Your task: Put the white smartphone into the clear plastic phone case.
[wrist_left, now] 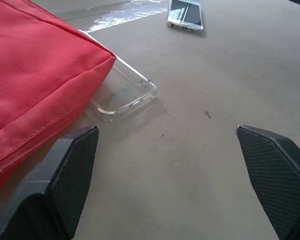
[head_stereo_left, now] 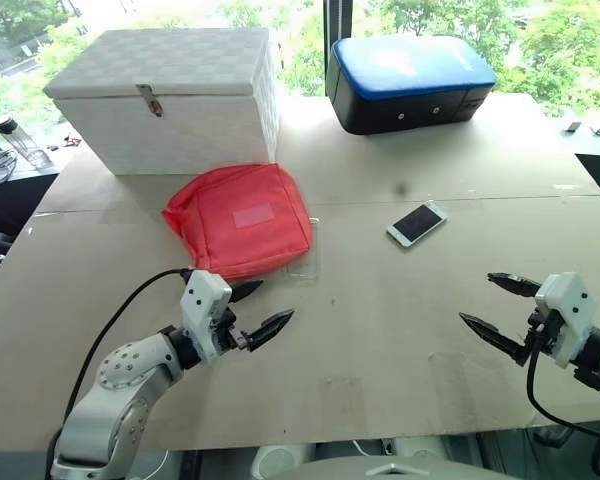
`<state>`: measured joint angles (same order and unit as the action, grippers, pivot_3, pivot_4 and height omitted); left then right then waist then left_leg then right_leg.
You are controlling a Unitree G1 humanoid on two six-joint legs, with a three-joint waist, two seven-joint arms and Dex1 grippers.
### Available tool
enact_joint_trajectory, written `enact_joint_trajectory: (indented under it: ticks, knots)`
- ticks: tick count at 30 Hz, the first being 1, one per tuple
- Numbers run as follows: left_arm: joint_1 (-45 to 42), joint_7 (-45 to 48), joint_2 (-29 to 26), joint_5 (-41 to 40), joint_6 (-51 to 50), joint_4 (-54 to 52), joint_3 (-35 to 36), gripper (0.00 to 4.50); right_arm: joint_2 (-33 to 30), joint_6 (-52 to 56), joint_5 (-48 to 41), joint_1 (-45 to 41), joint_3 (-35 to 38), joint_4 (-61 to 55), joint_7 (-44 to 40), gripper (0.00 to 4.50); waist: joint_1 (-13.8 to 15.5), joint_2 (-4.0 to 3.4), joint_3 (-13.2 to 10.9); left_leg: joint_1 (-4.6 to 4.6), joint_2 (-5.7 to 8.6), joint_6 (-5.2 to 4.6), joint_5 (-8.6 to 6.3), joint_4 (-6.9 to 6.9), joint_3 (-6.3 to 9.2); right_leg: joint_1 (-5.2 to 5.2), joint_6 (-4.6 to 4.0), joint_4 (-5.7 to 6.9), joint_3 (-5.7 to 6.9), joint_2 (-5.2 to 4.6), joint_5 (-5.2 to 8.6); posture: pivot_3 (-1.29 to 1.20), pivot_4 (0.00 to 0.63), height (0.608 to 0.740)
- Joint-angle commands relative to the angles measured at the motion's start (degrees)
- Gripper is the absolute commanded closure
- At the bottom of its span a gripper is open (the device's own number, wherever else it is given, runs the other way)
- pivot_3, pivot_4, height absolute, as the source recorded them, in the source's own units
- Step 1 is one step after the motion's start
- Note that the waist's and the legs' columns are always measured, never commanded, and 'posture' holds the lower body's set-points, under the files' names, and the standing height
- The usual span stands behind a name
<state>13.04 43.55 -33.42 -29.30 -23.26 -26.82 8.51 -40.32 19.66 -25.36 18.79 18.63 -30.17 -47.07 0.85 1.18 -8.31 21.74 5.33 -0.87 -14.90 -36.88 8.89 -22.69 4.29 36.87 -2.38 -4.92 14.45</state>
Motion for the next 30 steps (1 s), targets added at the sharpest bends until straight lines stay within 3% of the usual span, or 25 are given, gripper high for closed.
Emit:
enact_joint_trajectory:
  ticks: [1,7,14,19,21,23,30]
  knots:
    - [-3.2,-1.1,-0.5,2.4,3.0,0.4,0.7,0.03,0.3,-2.2,-1.3,-1.0,0.5,-2.3,-0.9,0.0,0.0,0.0,0.0,0.0,0.0,0.0,0.0,0.0,0.0,0.0,0.0,-0.01,0.0,0.0,0.0,0.0,0.15,0.74]
    - [-10.7,-4.2,-3.2,16.6,16.6,8.2,-0.3,0.03,1.2,-5.3,-3.8,-1.8,-2.4,-5.0,-4.5,0.0,0.1,-0.06,-0.1,-0.02,-0.01,0.0,0.0,0.03,0.11,0.04,0.02,-0.01,0.11,0.02,-0.02,0.0,0.15,0.74]
    - [-15.0,-5.9,-11.2,33.2,27.0,20.7,-5.7,0.03,1.6,-6.9,-4.4,-1.3,-3.8,-5.9,-5.6,0.0,0.0,-0.1,-0.1,0.0,0.05,0.07,0.04,0.09,0.02,-0.01,0.03,-0.1,0.02,-0.01,-0.03,0.0,0.15,0.74]
    - [-18.5,-6.8,-12.8,37.3,31.6,31.8,-7.9,0.03,2.0,-8.9,-3.1,-0.5,-5.4,-5.4,-5.9,0.0,0.1,-0.16,-0.1,-0.03,0.05,-0.01,-0.01,0.13,0.05,0.0,0.03,-0.08,0.04,-0.05,-0.03,0.0,0.15,0.74]
    - [-20.0,-6.4,-12.7,36.6,31.6,34.6,-7.7,0.42,2.1,-9.4,-2.8,-0.4,-5.7,-5.2,-5.8,0.0,0.0,-0.19,-0.1,-0.06,0.04,-0.02,-0.02,0.13,0.11,0.0,0.05,-0.04,0.08,-0.05,-0.04,0.0,0.15,0.74]
    - [-21.0,-7.1,-12.3,35.8,31.1,36.4,-7.1,1.1,2.1,-9.8,-2.5,-0.4,-6.0,-5.1,-5.6,0.0,-0.1,-0.21,-0.1,-0.1,0.01,-0.04,-0.02,0.15,0.13,0.01,0.05,-0.01,0.09,-0.01,-0.04,0.0,0.15,0.74]
    - [-16.2,-12.8,-15.1,33.1,31.8,43.8,2.3,4.31,3.0,-11.8,-0.3,-0.9,-7.6,-3.5,-4.5,0.0,-1.1,-0.16,-0.1,-0.21,-0.15,-0.02,-0.01,0.16,0.1,0.02,0.07,0.09,0.02,0.14,-0.07,0.0,0.15,0.74]
